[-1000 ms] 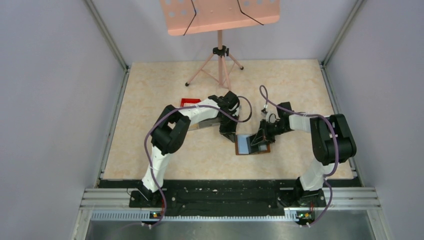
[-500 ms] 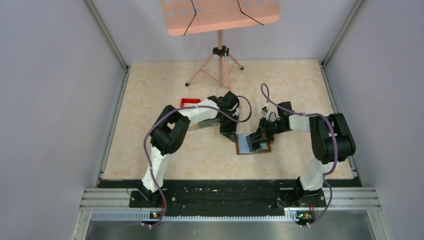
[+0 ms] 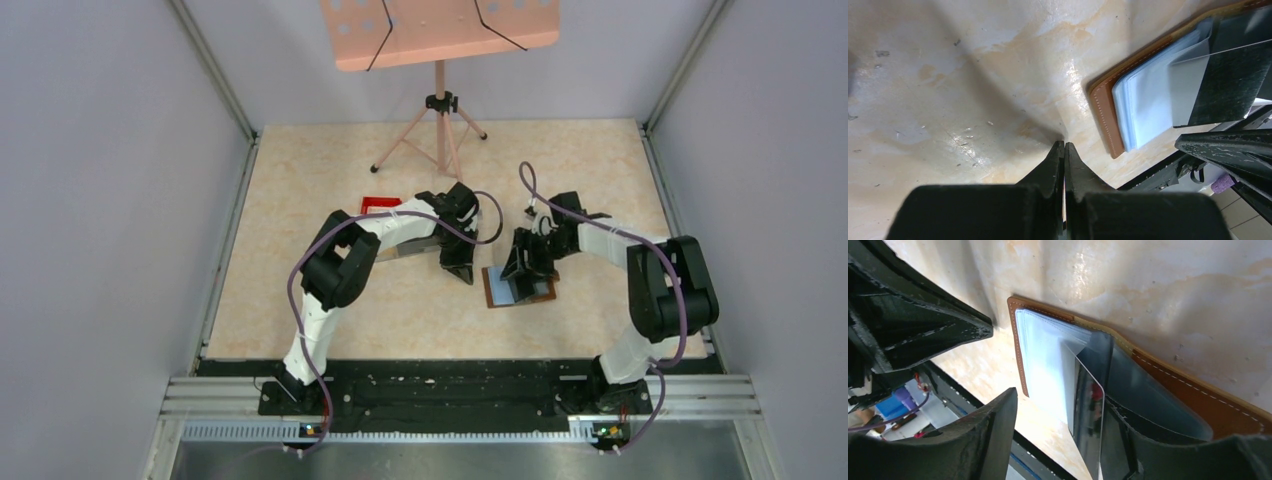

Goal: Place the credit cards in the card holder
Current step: Insert the credit card into the card holder.

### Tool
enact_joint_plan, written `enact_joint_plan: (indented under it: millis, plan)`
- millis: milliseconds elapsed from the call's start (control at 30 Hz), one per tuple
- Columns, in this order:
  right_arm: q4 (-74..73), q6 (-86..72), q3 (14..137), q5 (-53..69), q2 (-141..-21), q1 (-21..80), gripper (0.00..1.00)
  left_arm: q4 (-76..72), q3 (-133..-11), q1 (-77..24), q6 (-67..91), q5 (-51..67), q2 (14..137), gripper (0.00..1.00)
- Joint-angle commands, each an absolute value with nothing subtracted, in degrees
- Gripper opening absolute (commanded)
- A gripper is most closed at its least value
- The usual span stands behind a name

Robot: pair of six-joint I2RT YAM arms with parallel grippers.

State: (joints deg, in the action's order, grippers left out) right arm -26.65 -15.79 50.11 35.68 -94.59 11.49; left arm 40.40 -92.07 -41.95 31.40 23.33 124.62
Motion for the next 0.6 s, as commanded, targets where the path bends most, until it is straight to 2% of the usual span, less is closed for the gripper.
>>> enact_joint_plan:
  millis: [0, 367, 567]
  plan:
    - [-32.3, -13.7, 52.9, 30.0, -92.7, 12.9, 0.58, 39.4, -92.3, -42.6, 31.1, 27.3, 127.7, 0.0]
    - [-36.7, -12.5, 54.7, 25.8, -89.2, 13.8, 0.75, 38.0, -92.5, -43.0, 31.8, 28.6, 125.9, 0.0]
    - [-37.6, -12.3, 54.7, 24.7, -88.0, 13.8, 0.78, 37.2, -93.1, -43.3, 32.1, 29.8, 125.5, 0.03]
